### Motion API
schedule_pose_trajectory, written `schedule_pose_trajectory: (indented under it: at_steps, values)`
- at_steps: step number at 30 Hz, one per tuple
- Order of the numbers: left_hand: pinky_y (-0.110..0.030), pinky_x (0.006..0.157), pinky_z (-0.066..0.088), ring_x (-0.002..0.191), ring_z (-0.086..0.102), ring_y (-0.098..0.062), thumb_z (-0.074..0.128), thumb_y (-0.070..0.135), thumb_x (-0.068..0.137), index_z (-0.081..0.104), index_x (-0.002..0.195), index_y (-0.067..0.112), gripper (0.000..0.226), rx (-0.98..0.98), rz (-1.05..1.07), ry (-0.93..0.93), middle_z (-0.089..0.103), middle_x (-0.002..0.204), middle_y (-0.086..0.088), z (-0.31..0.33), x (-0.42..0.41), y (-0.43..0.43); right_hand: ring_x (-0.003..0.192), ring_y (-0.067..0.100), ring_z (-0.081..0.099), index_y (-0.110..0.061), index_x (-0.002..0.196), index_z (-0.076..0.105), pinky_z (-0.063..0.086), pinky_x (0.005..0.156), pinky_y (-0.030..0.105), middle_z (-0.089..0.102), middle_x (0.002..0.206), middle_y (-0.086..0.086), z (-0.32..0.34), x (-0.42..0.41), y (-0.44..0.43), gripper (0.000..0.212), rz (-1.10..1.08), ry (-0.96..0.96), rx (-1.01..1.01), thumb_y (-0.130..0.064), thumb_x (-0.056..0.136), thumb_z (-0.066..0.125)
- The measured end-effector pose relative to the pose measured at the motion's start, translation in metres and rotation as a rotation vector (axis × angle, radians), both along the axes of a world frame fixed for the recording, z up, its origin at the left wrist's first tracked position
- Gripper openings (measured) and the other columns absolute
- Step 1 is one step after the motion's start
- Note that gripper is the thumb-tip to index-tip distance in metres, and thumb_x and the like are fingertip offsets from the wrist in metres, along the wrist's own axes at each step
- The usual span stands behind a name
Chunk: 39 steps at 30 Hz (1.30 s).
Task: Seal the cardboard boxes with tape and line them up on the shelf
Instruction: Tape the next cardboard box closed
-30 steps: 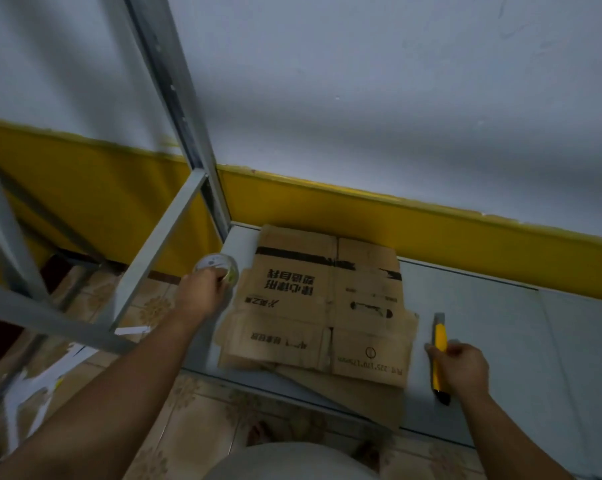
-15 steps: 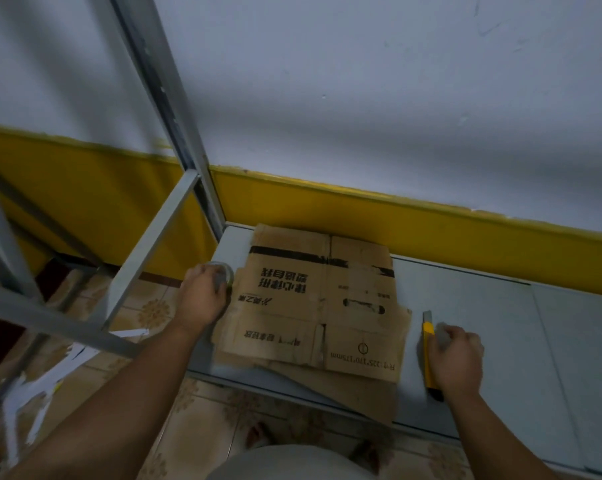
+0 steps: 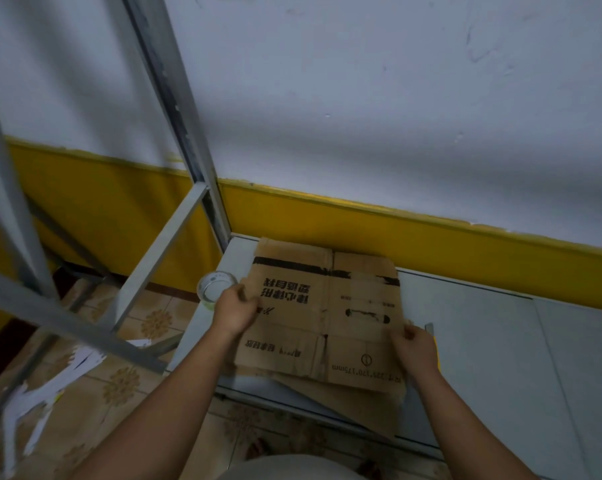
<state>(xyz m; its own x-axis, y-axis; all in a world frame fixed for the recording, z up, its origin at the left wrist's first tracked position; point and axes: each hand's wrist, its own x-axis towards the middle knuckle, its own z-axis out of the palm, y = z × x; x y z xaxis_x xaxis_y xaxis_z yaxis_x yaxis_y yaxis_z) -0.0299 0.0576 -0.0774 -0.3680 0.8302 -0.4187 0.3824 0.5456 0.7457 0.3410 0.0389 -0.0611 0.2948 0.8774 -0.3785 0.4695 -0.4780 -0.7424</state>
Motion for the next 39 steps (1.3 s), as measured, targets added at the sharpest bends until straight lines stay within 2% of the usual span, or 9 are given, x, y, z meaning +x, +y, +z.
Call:
schedule_pose_trajectory:
  at_steps: [4,7,10,14,18,22,27,32,39]
  values:
    - [-0.047,0.105,0.056,0.12,0.067,-0.027,0.076,0.038,0.083,0.05,0.154,0.011,0.08,0.019,-0.069,-0.004,0.066,0.14,-0.006,-0.004,-0.011,0.001,0.092,0.013,0.064,-0.013,0.12,0.071,0.048,0.067,0.024,0.073,0.116,0.007,0.002,0.006,0.005,0.028,-0.01,0.087,0.028,-0.025,0.095,0.068]
    - [-0.047,0.107,0.055,0.13,0.061,-0.029,0.077,0.057,0.072,0.042,0.157,0.028,0.096,0.006,-0.258,0.121,0.061,0.143,-0.006,-0.016,-0.02,-0.003,0.103,0.016,0.061,-0.014,0.134,0.061,0.051,0.077,0.028,0.066,0.127,0.004,-0.002,0.011,0.006,0.042,0.077,0.048,0.018,-0.023,0.093,0.07]
    - [-0.051,0.123,0.035,0.156,0.023,-0.034,0.081,0.07,0.067,0.017,0.165,0.045,0.119,-0.019,-0.527,0.238,0.021,0.169,-0.013,-0.005,-0.011,-0.028,0.139,0.015,0.031,-0.03,0.158,0.028,0.037,0.116,0.042,0.033,0.152,-0.004,-0.006,0.014,-0.005,0.101,0.314,-0.023,-0.011,-0.039,0.077,0.088]
    - [-0.059,0.127,0.0,0.158,-0.028,-0.022,0.064,0.101,0.051,0.003,0.164,0.052,0.138,0.021,-0.949,0.526,-0.026,0.172,0.006,0.002,0.004,-0.067,0.154,0.016,-0.014,-0.046,0.162,0.001,0.016,0.126,0.047,-0.024,0.166,-0.012,-0.015,0.018,-0.027,0.145,0.725,-0.176,-0.089,-0.061,0.051,0.095]
    - [-0.07,0.124,0.007,0.159,-0.017,-0.012,0.06,0.089,0.07,0.021,0.162,0.052,0.107,0.099,-0.963,0.601,-0.004,0.176,0.011,-0.002,0.008,-0.076,0.157,0.026,-0.009,-0.043,0.161,0.017,0.02,0.127,0.049,-0.015,0.169,-0.011,-0.021,0.017,-0.032,0.124,0.77,-0.293,-0.06,-0.044,0.065,0.095]
    - [-0.052,0.124,0.011,0.159,0.0,-0.006,0.067,0.086,0.072,0.037,0.156,0.054,0.095,0.143,-0.94,0.509,0.011,0.172,0.024,-0.001,-0.004,-0.071,0.157,0.018,0.004,-0.052,0.148,0.041,0.017,0.127,0.043,0.014,0.168,-0.013,-0.017,0.029,-0.034,0.085,0.806,-0.215,-0.003,-0.053,0.076,0.086]
    - [-0.036,0.12,0.04,0.142,0.043,-0.001,0.059,0.084,0.084,0.059,0.146,0.041,0.076,0.19,-0.887,0.308,0.051,0.153,0.021,0.025,-0.005,-0.063,0.119,-0.015,0.05,-0.073,0.117,0.052,0.047,0.104,0.024,0.053,0.122,-0.046,0.003,0.033,-0.037,0.055,0.709,-0.168,0.259,-0.025,0.096,0.071]
    - [-0.028,0.107,0.05,0.13,0.059,-0.004,0.033,0.08,0.098,0.063,0.144,0.037,0.069,0.303,-0.81,0.36,0.065,0.142,0.018,0.06,-0.004,-0.061,0.111,0.005,0.064,-0.039,0.126,0.069,0.05,0.092,0.024,0.067,0.117,-0.022,0.031,0.026,-0.026,0.031,0.618,-0.22,0.373,-0.021,0.101,0.063]
    - [-0.021,0.094,0.054,0.115,0.062,0.009,0.047,0.057,0.106,0.069,0.134,0.04,0.04,0.521,-0.533,0.239,0.071,0.126,0.022,0.132,0.012,-0.046,0.103,0.008,0.067,-0.026,0.124,0.073,0.055,0.085,0.029,0.073,0.113,-0.01,0.117,0.016,-0.001,0.025,0.536,-0.22,0.619,-0.023,0.101,0.062]
